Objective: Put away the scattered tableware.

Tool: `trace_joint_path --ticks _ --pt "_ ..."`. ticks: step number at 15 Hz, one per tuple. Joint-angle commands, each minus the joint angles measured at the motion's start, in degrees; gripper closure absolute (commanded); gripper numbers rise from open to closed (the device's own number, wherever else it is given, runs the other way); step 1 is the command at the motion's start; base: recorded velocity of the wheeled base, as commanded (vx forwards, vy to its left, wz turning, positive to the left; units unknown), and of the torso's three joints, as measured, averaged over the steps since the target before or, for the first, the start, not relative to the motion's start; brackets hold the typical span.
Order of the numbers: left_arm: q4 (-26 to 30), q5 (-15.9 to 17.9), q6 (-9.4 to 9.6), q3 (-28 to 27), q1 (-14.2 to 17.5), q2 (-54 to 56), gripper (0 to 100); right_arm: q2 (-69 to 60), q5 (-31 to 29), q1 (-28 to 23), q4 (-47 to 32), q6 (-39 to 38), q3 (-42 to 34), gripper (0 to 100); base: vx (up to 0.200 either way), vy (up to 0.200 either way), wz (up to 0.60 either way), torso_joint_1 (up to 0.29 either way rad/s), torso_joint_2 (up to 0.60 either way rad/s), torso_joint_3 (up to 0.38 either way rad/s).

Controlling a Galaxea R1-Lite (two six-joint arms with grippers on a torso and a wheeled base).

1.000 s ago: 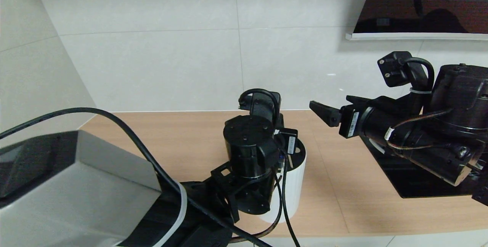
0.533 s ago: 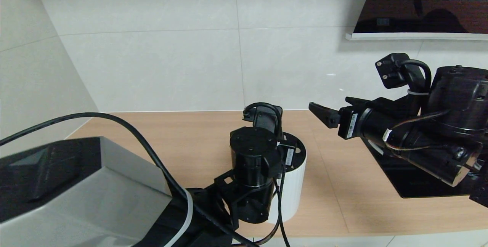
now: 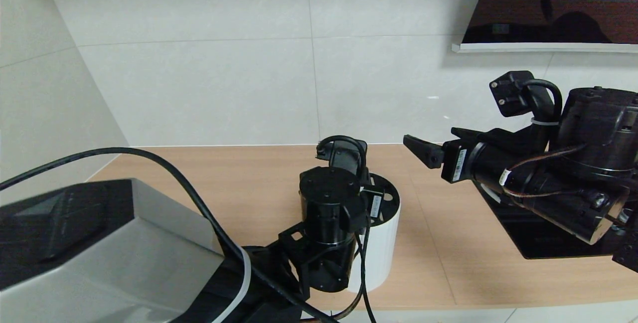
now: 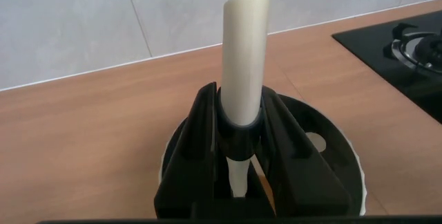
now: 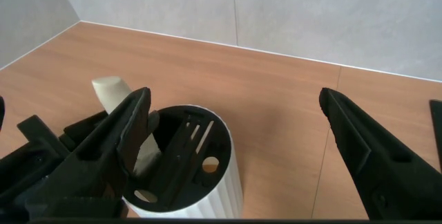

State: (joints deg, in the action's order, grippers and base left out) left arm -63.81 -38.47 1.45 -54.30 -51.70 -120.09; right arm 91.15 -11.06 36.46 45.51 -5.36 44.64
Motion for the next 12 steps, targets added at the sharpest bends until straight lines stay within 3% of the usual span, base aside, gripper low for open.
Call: trace_joint_path --ticks 1,8,12 --pt "0.0 0.0 -0.04 0.0 0.0 0.1 0 0.0 0.0 0.0 0.0 0.0 0.0 0 0.0 0.0 0.0 0.0 0.0 0.0" --pt "0.0 0.0 -0.22 0.1 0.0 0.7 0 -0.1 -0.1 0.0 0.0 0.0 0.0 0 0.0 0.0 0.0 0.0 0.0 0.0" --pt "0.0 0.7 -1.71 2.2 0.3 11.5 0 -0.9 0.2 -0.1 0.3 -0.2 0.4 0 0.0 0.0 0.0 0.0 0.0 0.0"
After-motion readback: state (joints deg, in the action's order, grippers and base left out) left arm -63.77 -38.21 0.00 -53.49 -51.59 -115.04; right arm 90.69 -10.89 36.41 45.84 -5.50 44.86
